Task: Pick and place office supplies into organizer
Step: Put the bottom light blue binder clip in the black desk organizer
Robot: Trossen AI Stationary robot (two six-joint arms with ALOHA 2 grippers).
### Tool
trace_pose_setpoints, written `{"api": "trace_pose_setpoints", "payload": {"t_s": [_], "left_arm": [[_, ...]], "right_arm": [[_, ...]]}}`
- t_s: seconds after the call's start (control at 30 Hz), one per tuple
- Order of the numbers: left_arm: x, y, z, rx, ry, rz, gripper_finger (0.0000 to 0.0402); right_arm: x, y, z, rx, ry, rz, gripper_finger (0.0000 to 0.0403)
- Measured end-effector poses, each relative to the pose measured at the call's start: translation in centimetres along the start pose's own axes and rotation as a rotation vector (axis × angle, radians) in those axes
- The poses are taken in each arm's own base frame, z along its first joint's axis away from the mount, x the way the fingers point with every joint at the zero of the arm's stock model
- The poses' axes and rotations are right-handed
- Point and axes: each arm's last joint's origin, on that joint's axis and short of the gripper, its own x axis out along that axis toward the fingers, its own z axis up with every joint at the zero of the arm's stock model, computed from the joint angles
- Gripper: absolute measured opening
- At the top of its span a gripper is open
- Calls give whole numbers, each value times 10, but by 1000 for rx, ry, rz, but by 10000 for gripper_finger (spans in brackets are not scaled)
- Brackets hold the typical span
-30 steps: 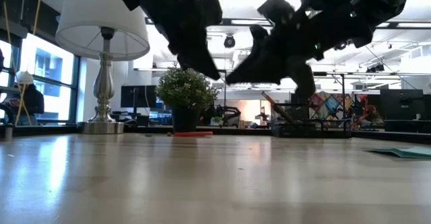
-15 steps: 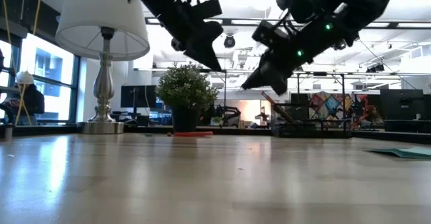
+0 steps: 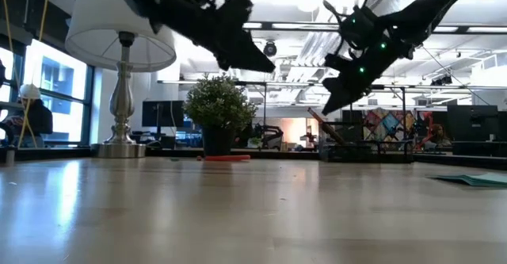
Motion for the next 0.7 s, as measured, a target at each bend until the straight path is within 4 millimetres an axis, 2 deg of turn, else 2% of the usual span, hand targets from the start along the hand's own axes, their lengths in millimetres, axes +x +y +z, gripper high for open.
{"api": "trace_pose_setpoints", "payload": {"t_s": [0.2,0.37,0.6,0.7], "left_arm": [[-7,26,0,-101,-146,-178,35],[-8,26,-3,-112,-122,-296,35],[-8,27,-8,-103,-76,-245,35],[-17,32,-4,-81,-64,-202,28]], "right_arm": [[7,-28,-7,58,37,-4,2],[13,-45,-22,117,145,-23,4],[20,-54,-44,156,134,7,7],[20,-56,-51,167,142,8,15]]}}
